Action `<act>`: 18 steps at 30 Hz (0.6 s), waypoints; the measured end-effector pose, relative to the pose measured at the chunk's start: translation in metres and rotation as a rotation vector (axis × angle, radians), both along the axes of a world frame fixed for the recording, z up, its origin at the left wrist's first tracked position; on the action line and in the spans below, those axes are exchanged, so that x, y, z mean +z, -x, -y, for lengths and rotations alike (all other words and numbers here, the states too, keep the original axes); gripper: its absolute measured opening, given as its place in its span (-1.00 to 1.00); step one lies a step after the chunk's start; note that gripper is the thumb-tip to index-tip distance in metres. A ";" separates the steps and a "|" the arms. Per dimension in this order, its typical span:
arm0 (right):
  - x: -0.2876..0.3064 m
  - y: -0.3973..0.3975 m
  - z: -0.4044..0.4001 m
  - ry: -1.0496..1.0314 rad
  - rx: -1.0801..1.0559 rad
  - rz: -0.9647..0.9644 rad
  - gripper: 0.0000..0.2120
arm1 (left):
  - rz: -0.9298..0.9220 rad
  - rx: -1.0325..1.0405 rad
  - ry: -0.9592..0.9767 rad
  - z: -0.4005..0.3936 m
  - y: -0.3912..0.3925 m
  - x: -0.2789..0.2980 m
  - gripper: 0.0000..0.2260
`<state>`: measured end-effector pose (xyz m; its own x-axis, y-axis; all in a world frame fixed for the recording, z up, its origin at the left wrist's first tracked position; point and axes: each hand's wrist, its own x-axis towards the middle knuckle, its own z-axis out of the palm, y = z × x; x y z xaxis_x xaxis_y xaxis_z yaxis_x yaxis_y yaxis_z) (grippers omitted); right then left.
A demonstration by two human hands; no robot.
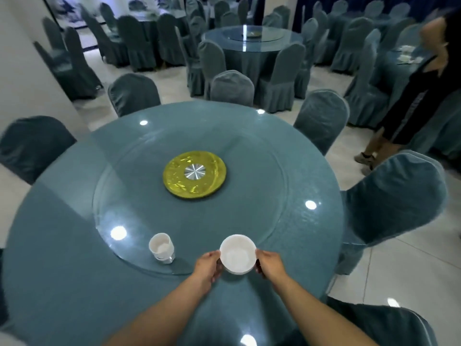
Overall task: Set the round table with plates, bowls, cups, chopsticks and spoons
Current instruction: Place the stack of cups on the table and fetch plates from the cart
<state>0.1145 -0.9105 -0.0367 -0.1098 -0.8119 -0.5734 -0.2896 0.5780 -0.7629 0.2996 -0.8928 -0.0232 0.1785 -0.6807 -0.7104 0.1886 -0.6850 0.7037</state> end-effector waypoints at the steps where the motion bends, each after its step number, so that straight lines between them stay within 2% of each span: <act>1: -0.006 -0.016 0.010 -0.021 0.003 0.025 -0.64 | -0.001 0.022 -0.005 0.008 -0.016 -0.006 -0.86; 9: -0.032 -0.086 0.053 -0.214 0.005 0.148 -0.71 | 0.000 0.152 -0.086 0.043 -0.080 -0.043 -0.87; 12: -0.040 -0.105 0.063 -0.260 0.000 0.143 -0.75 | -0.075 0.236 -0.133 0.047 -0.093 -0.057 -0.88; 15: -0.049 -0.123 0.072 -0.309 0.012 0.137 -0.79 | -0.206 0.412 -0.228 0.051 -0.107 -0.070 -0.88; 18: -0.055 -0.135 0.074 -0.332 -0.004 0.144 -0.82 | -0.263 0.479 -0.297 0.046 -0.113 -0.076 -0.91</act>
<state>0.2496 -0.9845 -0.0915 -0.0112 -0.5790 -0.8153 -0.1904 0.8016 -0.5667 0.4126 -0.9384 -0.0995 0.2085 -0.3347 -0.9189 0.6650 -0.6404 0.3842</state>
